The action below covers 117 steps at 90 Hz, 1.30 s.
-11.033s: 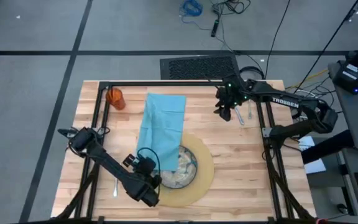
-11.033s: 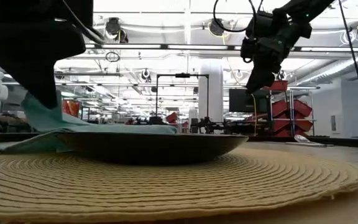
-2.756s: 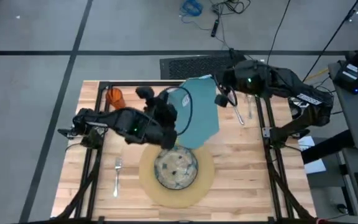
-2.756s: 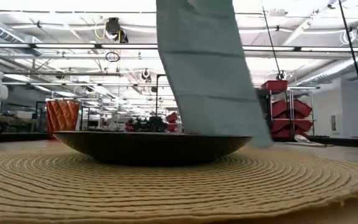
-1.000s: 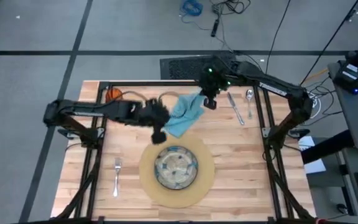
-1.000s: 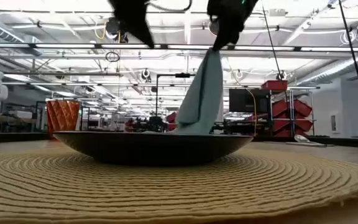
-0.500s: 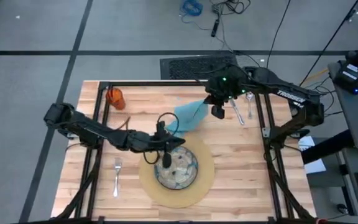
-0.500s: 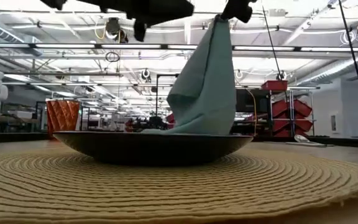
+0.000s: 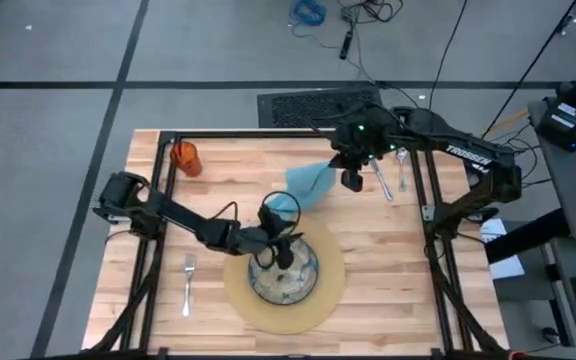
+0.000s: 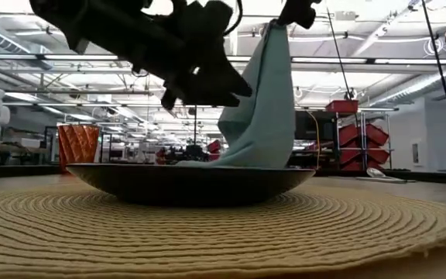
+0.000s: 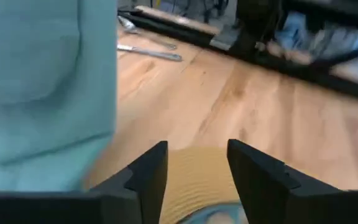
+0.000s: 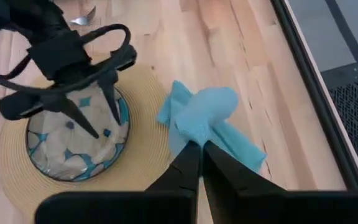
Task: Set table place
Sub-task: Fold the blue napkin
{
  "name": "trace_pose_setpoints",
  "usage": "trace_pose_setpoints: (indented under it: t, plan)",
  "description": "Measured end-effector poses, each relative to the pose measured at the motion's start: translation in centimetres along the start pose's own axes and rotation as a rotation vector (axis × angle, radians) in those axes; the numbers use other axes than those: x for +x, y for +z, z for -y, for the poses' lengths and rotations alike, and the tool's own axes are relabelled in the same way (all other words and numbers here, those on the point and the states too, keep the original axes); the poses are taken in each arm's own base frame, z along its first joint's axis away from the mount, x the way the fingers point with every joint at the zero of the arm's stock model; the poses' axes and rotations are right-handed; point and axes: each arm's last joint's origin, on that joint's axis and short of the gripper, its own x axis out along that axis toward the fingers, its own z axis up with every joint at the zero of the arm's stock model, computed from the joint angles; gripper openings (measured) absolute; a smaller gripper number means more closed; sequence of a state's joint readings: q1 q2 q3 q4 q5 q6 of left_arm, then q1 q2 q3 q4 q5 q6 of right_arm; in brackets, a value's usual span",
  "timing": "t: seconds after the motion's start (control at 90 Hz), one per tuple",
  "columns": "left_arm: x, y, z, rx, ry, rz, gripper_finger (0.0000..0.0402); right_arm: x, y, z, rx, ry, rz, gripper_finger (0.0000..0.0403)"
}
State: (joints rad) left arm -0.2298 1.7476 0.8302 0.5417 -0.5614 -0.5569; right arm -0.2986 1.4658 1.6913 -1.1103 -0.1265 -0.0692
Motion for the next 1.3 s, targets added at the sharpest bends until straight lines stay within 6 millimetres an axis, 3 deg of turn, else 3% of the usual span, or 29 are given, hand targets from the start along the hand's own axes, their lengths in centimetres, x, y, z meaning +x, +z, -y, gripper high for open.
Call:
trace_pose_setpoints:
  t: [0.144, 0.289, 0.489, 0.744, 1.3]
  plan:
    - [1.2, 1.0, -3.0, -0.311, 0.135, 0.081, 0.0147, 0.0, 0.0, 0.1, 0.001, -0.002, -0.001, 0.0000]
    - [1.9, 1.8, -4.9, -0.520, 0.134, 0.092, 0.0146, 0.0, 0.0, 0.1, -0.005, -0.002, -0.001, 0.0000]
    - [2.2, 2.8, -5.2, -0.578, 0.090, 0.145, 0.0145, 0.0, 0.0, 0.1, -0.026, -0.002, -0.001, 0.0000]
    - [2.4, 1.7, -5.9, -0.637, 0.163, 0.110, 0.0145, 0.0, 0.0, 0.1, -0.041, -0.002, -0.001, 0.0000]
    - [3.0, 2.6, -7.4, -0.688, 0.206, 0.175, 0.0145, 0.0, 0.1, 0.1, -0.041, -0.002, 0.009, 0.0000]
